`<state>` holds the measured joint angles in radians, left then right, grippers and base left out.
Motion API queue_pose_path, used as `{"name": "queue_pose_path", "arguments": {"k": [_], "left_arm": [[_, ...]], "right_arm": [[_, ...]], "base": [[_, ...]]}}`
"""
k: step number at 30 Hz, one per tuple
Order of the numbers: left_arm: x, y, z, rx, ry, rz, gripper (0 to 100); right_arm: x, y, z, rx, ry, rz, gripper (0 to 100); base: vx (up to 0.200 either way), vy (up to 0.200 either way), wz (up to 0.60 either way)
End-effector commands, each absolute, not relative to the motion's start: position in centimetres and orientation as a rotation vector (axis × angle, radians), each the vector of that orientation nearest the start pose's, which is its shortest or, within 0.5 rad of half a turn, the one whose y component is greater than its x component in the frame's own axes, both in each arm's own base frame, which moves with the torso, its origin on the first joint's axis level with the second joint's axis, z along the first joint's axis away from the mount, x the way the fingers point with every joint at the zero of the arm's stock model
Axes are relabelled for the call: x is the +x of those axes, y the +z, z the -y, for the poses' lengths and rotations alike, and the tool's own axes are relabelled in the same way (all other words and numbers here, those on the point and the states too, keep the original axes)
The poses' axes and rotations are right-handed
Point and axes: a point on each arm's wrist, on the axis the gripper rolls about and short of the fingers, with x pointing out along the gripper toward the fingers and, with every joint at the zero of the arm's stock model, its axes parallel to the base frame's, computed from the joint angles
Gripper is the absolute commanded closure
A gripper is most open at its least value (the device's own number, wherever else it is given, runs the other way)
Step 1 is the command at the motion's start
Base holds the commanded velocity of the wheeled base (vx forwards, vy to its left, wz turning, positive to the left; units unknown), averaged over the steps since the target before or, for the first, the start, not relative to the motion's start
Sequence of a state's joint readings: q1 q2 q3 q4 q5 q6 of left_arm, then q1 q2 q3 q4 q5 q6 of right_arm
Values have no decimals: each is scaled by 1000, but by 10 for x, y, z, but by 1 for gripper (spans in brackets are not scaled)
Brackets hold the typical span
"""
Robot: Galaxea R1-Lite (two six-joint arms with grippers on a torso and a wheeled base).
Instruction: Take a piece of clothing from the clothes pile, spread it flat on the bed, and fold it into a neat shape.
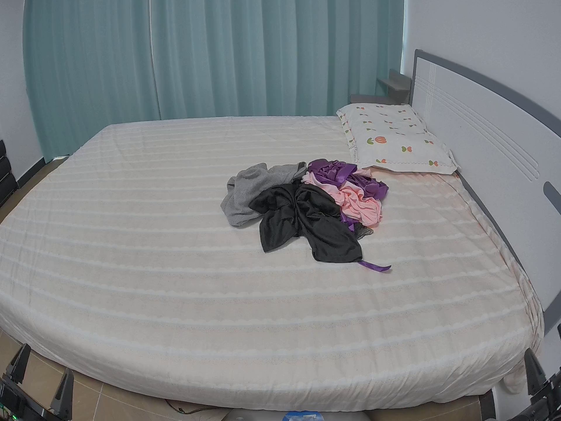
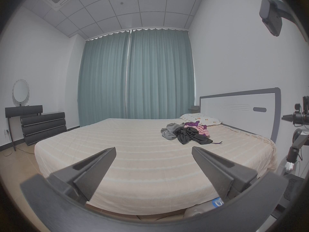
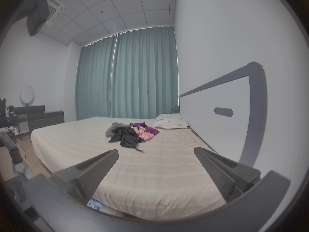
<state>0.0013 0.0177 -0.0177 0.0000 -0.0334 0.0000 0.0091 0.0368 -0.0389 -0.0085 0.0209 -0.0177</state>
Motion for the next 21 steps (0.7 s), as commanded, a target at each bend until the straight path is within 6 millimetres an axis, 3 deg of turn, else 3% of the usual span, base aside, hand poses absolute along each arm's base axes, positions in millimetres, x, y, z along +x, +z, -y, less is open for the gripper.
{"name": "queue_pose_path", "arguments": {"k": [1, 3, 4, 6, 8, 9, 11, 15, 21], "left_arm": [[-22, 76, 1, 0, -32, -5, 0], [-22, 76, 1, 0, -32, -3, 0], [-22, 76, 1, 0, -32, -5, 0], [-22, 76, 1, 0, -32, -5, 0], [-23, 76, 1, 0, -32, -2, 0], [-22, 76, 1, 0, -32, -3, 0], [-22, 76, 1, 0, -32, -5, 0], [-23, 76, 1, 0, -32, -3, 0], [-22, 76, 1, 0, -32, -3, 0]], "right_arm": [[-1, 163, -2, -71, 110, -22, 0], [24, 161, -3, -98, 145, -166, 0], [26, 161, -3, -94, 147, -175, 0], [61, 157, -5, -11, 152, -339, 0], [68, 157, -5, 0, 154, -360, 0], [109, 155, -11, 57, 174, -438, 0], [127, 153, -14, 84, 178, -455, 0], [206, 138, -25, 158, 161, -547, 0], [297, 102, -45, 282, 127, -618, 0]], "base": [[0, 0, 0], [0, 0, 0], [0, 0, 0], [0, 0, 0], [0, 0, 0], [0, 0, 0], [0, 0, 0], [0, 0, 0], [0, 0, 0]]}}
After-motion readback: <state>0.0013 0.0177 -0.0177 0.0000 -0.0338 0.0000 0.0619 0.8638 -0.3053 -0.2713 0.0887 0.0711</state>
